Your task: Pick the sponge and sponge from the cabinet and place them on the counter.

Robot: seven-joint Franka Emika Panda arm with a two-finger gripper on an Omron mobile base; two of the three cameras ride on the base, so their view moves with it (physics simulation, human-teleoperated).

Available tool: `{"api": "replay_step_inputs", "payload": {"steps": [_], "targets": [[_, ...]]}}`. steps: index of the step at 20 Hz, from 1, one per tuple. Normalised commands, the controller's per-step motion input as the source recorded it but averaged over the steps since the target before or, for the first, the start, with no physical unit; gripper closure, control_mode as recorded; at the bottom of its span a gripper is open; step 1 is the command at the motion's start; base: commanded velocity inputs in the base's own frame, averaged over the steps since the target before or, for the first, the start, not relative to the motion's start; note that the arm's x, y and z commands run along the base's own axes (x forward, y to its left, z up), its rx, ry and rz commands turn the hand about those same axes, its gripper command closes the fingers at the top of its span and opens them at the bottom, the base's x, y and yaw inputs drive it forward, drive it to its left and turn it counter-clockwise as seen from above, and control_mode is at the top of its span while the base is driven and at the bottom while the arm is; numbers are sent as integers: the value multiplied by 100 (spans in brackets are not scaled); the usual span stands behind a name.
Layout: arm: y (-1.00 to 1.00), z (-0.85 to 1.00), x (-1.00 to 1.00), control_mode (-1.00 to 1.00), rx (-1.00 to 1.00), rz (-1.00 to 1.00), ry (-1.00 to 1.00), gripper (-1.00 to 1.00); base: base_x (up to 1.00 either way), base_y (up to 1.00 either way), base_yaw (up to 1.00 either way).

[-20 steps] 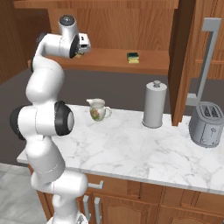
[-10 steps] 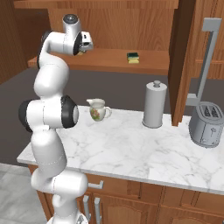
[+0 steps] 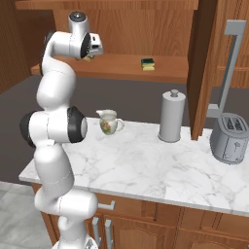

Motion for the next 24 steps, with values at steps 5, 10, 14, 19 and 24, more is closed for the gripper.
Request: {"api": "replay_step_inputs", "payload": {"steps": [5, 10, 14, 19, 24], "targets": [[-5, 0, -61, -100, 0, 0, -3, 100, 0, 0, 0], [-16, -12, -80, -100, 0, 1, -10, 100, 0, 0, 0], [-19, -17, -85, -100, 0, 1, -14, 100, 0, 0, 0], [-31, -3, -96, -100, 0, 0, -6, 100, 0, 0, 0], [-20, 0, -89, -100, -1, 0, 0, 100, 0, 0, 0]]}}
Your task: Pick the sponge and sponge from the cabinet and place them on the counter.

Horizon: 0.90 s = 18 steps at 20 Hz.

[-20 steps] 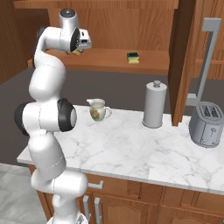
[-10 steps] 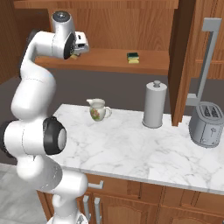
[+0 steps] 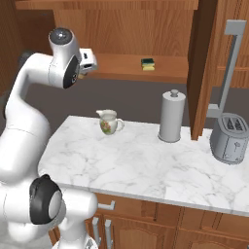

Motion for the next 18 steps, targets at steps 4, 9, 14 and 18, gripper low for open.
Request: {"api": "replay_step_inputs", "payload": {"steps": [4, 9, 14, 18], "targets": [[-9, 0, -77, -100, -3, 0, 0, 100, 0, 0, 0], [0, -7, -63, -100, -4, 0, 1, 100, 0, 0, 0], [0, -16, -47, -100, -3, 0, 5, 100, 0, 0, 0], [0, -44, -22, -100, -1, 0, 11, 100, 0, 0, 0]]}}
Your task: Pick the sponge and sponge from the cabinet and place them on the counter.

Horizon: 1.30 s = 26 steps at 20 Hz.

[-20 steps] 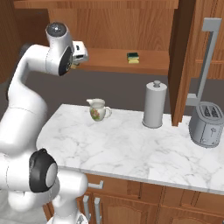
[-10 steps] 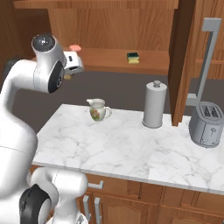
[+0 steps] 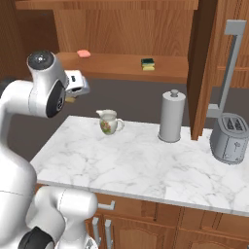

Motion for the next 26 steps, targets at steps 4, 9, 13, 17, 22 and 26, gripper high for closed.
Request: {"api": "replay_step_inputs", "payload": {"steps": [4, 9, 13, 17, 22, 26], "targets": [[0, -67, -5, -100, -1, 0, 6, 100, 0, 0, 0], [0, -74, 0, -100, 0, 0, 3, 100, 0, 0, 0], [0, -51, 1, -100, 1, 0, 0, 100, 0, 0, 0], [0, -36, 7, -100, 2, 0, 0, 100, 0, 0, 0], [4, -40, 6, -100, -2, 0, 1, 100, 0, 0, 0], [2, -42, 12, -100, 0, 0, 1, 100, 0, 0, 0]]}}
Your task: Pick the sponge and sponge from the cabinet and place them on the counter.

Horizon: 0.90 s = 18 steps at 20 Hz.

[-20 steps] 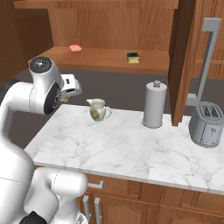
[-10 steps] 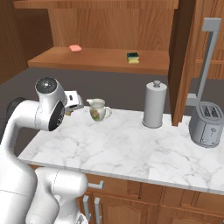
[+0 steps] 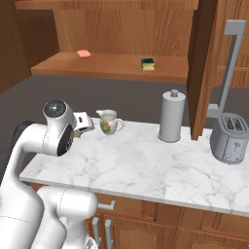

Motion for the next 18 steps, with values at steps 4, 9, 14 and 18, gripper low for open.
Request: {"api": "replay_step_inputs", "payload": {"steps": [4, 9, 14, 18], "targets": [[0, -32, 14, -100, 0, 0, 2, 100, 0, 0, 0], [0, -35, 8, -100, 0, 0, 4, 100, 0, 0, 0], [0, -42, 10, -100, -2, 0, 9, 100, 0, 0, 0], [0, -48, 12, -100, -1, 0, 10, 100, 0, 0, 0]]}}
